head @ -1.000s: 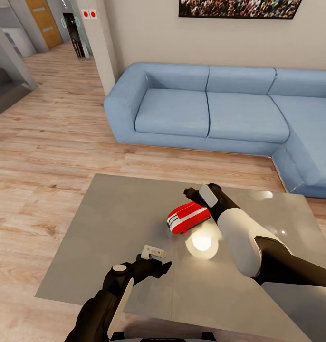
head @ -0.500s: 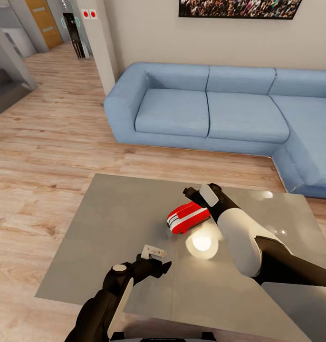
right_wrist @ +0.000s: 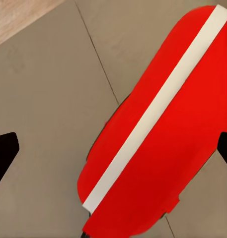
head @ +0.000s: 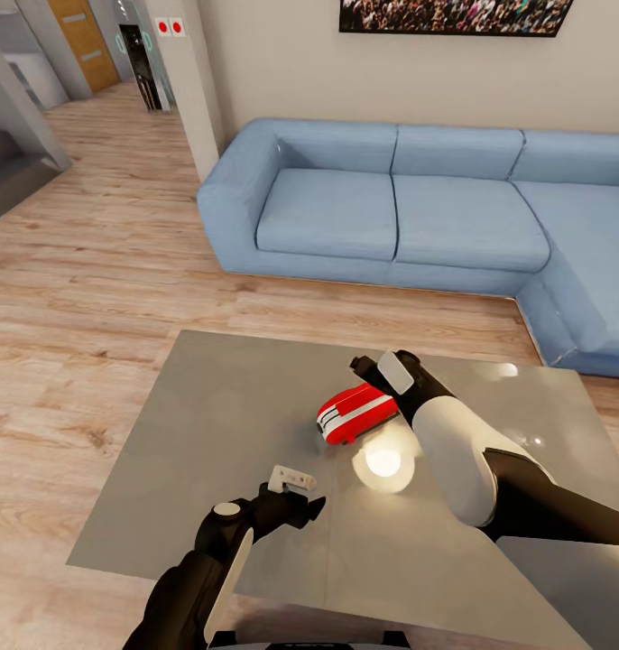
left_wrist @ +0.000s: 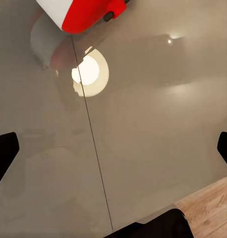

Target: Turn on the radio receiver that's on the table in the living room.

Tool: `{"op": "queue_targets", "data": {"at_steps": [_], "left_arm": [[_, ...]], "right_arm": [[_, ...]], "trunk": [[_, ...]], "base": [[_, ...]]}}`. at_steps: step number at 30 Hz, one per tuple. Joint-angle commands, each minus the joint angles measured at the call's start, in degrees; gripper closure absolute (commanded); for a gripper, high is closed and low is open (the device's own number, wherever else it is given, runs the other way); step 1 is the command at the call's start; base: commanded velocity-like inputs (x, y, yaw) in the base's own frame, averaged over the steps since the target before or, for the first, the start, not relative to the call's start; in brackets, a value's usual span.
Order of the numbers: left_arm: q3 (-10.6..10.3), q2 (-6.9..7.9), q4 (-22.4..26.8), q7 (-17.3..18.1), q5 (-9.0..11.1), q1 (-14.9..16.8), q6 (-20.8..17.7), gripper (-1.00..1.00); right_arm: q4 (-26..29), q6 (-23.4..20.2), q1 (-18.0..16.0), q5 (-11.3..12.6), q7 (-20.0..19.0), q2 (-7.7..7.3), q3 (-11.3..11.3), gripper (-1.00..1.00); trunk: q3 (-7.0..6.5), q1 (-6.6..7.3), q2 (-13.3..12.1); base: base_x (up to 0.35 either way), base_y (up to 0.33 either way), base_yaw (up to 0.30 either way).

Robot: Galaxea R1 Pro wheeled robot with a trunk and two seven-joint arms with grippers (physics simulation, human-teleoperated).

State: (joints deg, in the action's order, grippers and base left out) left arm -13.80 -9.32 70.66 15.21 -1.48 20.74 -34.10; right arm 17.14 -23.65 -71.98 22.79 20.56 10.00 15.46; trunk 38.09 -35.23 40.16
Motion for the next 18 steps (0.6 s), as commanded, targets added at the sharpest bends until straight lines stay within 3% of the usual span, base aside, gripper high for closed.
{"op": "queue_targets", "data": {"at_steps": [1,14,18], "left_arm": [[0.0,0.00,0.0,0.0,0.0,0.0,0.0,-1.00],[0.0,0.01,0.5,0.0,0.0,0.0,0.0,-1.00],[0.0,0.00,0.7,0.0,0.0,0.0,0.0,-1.00]], "right_arm": [[-0.1,0.3,0.0,0.0,0.0,0.00,0.0,-1.00],[-0.5,1.5,0.1,0.1,0.0,-0.06,-0.1,-1.00],[-2.6,2.7,0.2,-0.1,0.0,-0.90,-0.1,-1.00]], "trunk": [[0.00,0.00,0.0],[0.00,0.00,0.0],[0.00,0.00,0.0]], "base": [[0.000,0.000,0.000],[0.000,0.000,0.000],[0.000,0.000,0.000]]}}
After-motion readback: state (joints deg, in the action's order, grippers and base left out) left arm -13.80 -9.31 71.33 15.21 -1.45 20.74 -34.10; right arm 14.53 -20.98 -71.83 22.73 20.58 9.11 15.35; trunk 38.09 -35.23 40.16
